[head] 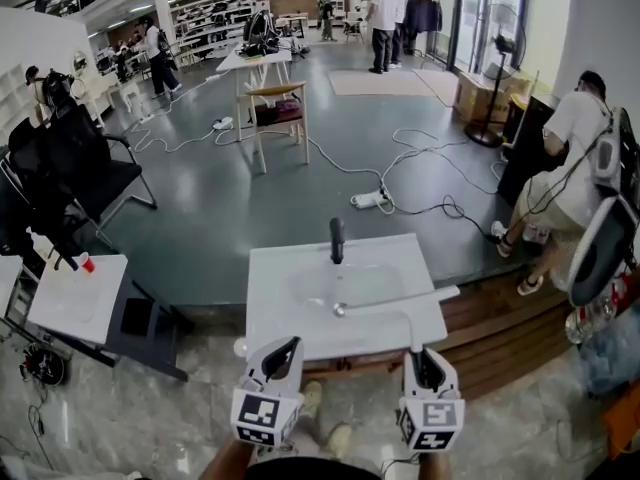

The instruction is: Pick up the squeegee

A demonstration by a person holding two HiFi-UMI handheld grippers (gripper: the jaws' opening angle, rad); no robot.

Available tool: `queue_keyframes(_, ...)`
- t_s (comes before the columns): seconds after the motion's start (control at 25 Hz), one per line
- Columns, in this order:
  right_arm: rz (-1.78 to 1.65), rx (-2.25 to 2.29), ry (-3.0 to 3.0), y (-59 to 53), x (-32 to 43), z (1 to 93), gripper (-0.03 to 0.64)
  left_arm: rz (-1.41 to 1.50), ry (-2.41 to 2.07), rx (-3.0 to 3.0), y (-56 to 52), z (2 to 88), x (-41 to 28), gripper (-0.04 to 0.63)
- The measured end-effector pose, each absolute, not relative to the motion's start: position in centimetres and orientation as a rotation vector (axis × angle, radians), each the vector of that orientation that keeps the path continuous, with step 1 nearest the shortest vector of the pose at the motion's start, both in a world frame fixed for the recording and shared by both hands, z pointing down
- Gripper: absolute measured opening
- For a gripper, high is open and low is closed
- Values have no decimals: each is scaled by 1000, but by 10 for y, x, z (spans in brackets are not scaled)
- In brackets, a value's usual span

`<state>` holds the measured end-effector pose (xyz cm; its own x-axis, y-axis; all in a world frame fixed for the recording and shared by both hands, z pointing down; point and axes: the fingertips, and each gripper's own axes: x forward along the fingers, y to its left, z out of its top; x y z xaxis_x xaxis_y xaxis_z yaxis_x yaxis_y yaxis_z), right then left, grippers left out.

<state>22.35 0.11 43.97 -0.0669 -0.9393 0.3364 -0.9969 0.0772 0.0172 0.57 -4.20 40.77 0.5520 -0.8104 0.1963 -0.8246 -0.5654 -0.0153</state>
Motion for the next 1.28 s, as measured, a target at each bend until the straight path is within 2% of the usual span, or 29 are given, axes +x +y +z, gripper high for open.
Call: queue_keyframes(1.28,334,1945,-2087,1,226,445,94,284,-1420,2699,-44,410,12,-2)
